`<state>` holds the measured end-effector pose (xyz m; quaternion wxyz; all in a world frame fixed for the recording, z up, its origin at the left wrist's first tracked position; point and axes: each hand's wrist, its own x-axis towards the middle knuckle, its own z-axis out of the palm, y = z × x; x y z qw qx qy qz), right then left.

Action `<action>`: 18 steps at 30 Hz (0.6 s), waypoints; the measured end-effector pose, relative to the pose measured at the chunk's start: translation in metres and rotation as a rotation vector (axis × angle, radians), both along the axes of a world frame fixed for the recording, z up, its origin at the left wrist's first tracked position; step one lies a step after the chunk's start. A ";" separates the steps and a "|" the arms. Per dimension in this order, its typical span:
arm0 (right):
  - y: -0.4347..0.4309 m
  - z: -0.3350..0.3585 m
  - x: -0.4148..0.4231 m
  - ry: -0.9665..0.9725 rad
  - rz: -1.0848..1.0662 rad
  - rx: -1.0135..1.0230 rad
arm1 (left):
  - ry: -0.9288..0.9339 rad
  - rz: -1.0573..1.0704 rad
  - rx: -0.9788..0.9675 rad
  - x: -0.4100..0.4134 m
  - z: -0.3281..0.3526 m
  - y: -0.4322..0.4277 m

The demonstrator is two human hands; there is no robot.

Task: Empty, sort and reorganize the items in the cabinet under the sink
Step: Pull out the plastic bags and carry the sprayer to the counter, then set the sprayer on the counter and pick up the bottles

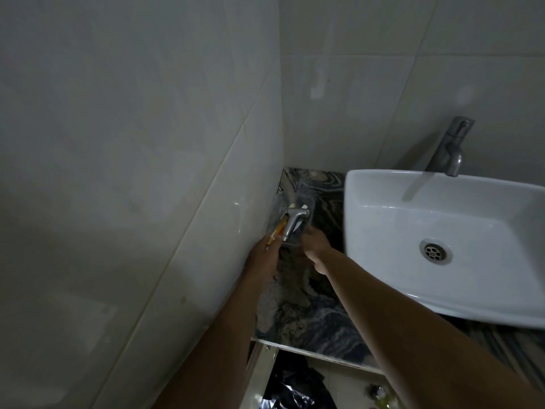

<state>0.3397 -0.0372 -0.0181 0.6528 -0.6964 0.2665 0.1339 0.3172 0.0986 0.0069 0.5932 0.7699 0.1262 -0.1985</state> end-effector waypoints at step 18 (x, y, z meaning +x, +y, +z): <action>-0.024 0.068 -0.126 -0.654 0.262 -0.596 | -0.287 -0.099 0.362 -0.035 0.021 -0.003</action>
